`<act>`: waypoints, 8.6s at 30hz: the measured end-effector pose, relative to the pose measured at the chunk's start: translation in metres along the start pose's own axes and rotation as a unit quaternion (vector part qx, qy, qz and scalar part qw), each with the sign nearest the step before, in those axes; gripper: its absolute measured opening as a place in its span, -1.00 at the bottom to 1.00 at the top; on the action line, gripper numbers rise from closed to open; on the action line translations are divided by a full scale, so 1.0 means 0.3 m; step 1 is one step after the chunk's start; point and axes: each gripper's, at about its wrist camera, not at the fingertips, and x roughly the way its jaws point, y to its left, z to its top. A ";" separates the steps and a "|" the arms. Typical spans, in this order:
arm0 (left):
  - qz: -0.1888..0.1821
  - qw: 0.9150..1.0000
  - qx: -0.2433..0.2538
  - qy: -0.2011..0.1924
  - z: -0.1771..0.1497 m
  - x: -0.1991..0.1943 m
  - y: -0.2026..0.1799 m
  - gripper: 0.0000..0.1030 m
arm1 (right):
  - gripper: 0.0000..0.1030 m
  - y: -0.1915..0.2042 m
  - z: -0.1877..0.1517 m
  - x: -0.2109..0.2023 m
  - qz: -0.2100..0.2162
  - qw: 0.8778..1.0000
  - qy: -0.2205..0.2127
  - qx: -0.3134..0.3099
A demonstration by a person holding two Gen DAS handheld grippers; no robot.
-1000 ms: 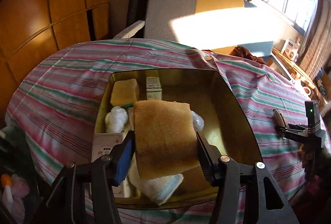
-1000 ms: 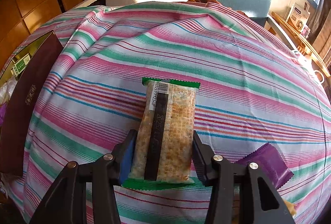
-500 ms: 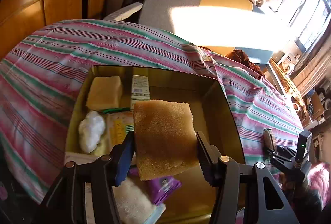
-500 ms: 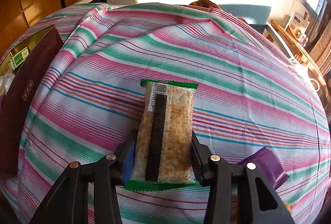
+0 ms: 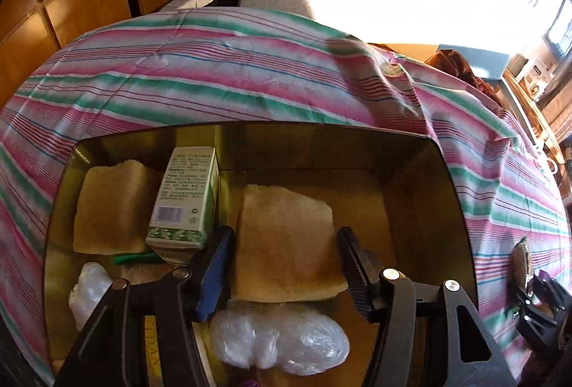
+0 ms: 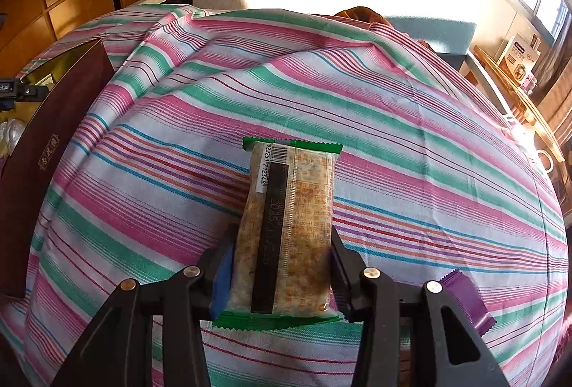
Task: Organize objects
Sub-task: 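Carry the sponge into the tray and open the left tool, then carry the cracker bar into the tray and open the right tool, then grasp the second yellow sponge with the right tool while the left tool reaches the purple pack, then close the left tool on the purple snack pack while the right tool lifts the sponge, then carry the purple pack into the tray and open the left tool, then lower the sponge into the tray and open the right tool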
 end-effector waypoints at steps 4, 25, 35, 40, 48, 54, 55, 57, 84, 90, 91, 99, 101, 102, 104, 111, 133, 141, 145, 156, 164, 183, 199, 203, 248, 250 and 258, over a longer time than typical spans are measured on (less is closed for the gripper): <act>0.014 1.000 -0.004 0.005 -0.046 0.015 0.016 0.20 | -0.11 0.002 -0.001 0.001 -0.001 1.000 -0.002 -0.001; 0.035 0.988 0.006 -0.153 -0.193 -0.463 0.106 0.49 | -0.11 -0.007 -0.005 -0.009 -0.006 1.000 0.010 0.022; 0.032 0.988 -0.006 -0.148 -0.309 -0.517 0.178 0.49 | -0.11 0.042 -0.017 -0.054 0.002 0.996 0.034 0.084; 0.033 0.988 -0.010 -0.149 -0.347 -0.534 0.223 0.49 | -0.11 0.143 0.011 -0.150 0.053 0.992 -0.002 0.113; 0.034 0.989 -0.024 -0.145 -0.395 -0.532 0.297 0.49 | -0.11 0.420 0.119 -0.302 0.111 0.990 -0.057 0.067; 0.022 0.990 -0.042 -0.129 -0.444 -0.509 0.352 0.49 | -0.11 0.603 0.199 -0.273 0.113 0.992 -0.046 0.026; 0.020 0.991 -0.046 -0.127 -0.452 -0.505 0.363 0.49 | -0.11 0.623 0.215 -0.258 0.111 0.993 -0.043 0.024; 0.020 0.991 -0.053 -0.123 -0.463 -0.499 0.380 0.49 | -0.11 0.657 0.248 -0.229 0.100 0.994 -0.037 0.021; -0.024 0.991 0.020 -0.129 -0.459 -0.512 0.197 0.63 | -0.07 0.340 0.082 -0.330 0.083 0.988 -0.045 0.122; -0.047 0.989 0.063 -0.128 -0.448 -0.518 0.070 0.63 | -0.04 -0.011 -0.103 -0.387 0.013 0.970 -0.026 0.241; -0.052 0.988 0.070 -0.127 -0.447 -0.517 0.046 0.63 | 0.02 -0.078 -0.133 -0.402 -0.003 0.963 -0.025 0.267; -0.096 0.978 0.138 -0.122 -0.435 -0.533 -0.171 0.63 | 0.24 -0.405 -0.297 -0.313 -0.077 0.922 0.050 0.376; -0.105 0.975 0.155 -0.123 -0.430 -0.536 -0.226 0.64 | 0.24 -0.426 -0.322 -0.271 -0.043 0.918 0.060 0.389; -0.108 0.973 0.163 -0.122 -0.428 -0.536 -0.253 0.64 | 0.22 -0.431 -0.327 -0.249 -0.025 0.917 0.068 0.392; -0.116 0.971 0.174 -0.117 -0.420 -0.527 -0.301 0.64 | -0.14 -0.431 -0.332 -0.227 -0.004 0.916 0.071 0.395; -0.159 0.967 0.192 -0.055 -0.392 -0.449 -0.464 0.62 | -0.19 -0.454 -0.345 -0.365 -0.096 0.908 0.001 0.407; -0.268 0.940 0.112 0.178 -0.381 -0.024 -1.236 0.38 | -0.19 -0.602 -0.453 -0.562 -0.038 0.833 -0.204 0.513; -0.227 0.953 0.121 0.161 -0.364 0.040 -1.357 0.44 | -0.18 -0.608 -0.466 -0.549 -0.010 0.830 -0.207 0.518; -0.215 0.953 0.172 0.130 -0.389 0.036 -1.384 0.02 | -0.18 -0.612 -0.474 -0.548 -0.012 0.827 -0.206 0.522; -0.206 0.940 0.270 0.046 -0.467 -0.114 -1.137 -0.02 | -0.18 -0.550 -0.391 -0.467 0.029 0.871 -0.153 0.465; -0.198 0.946 0.254 -0.022 -0.467 -0.286 -0.850 -0.02 | -0.19 -0.377 -0.265 -0.356 0.078 0.935 -0.074 0.339; -0.075 0.990 0.058 -0.106 -0.350 -0.462 0.051 -0.02 | -0.19 -0.214 -0.198 -0.296 0.012 0.977 -0.016 0.211; 0.030 0.993 0.012 -0.111 -0.241 -0.364 0.242 0.00 | -0.19 -0.167 -0.189 -0.242 -0.010 0.984 0.018 0.177; 0.040 0.994 0.023 -0.102 -0.228 -0.325 0.231 0.00 | -0.19 -0.163 -0.186 -0.236 -0.011 0.985 0.019 0.172; 0.037 0.984 -0.008 -0.175 -0.410 -0.590 0.312 0.61 | -0.19 0.724 0.133 -0.346 0.182 0.983 -0.006 -0.015; 0.043 0.984 -0.016 -0.171 -0.422 -0.588 0.328 0.64 | -0.19 0.758 0.131 -0.310 0.177 0.984 0.008 -0.019; 0.055 0.981 -0.032 -0.181 -0.456 -0.619 0.347 0.99 | -0.07 0.872 0.085 -0.210 0.171 0.984 0.043 -0.031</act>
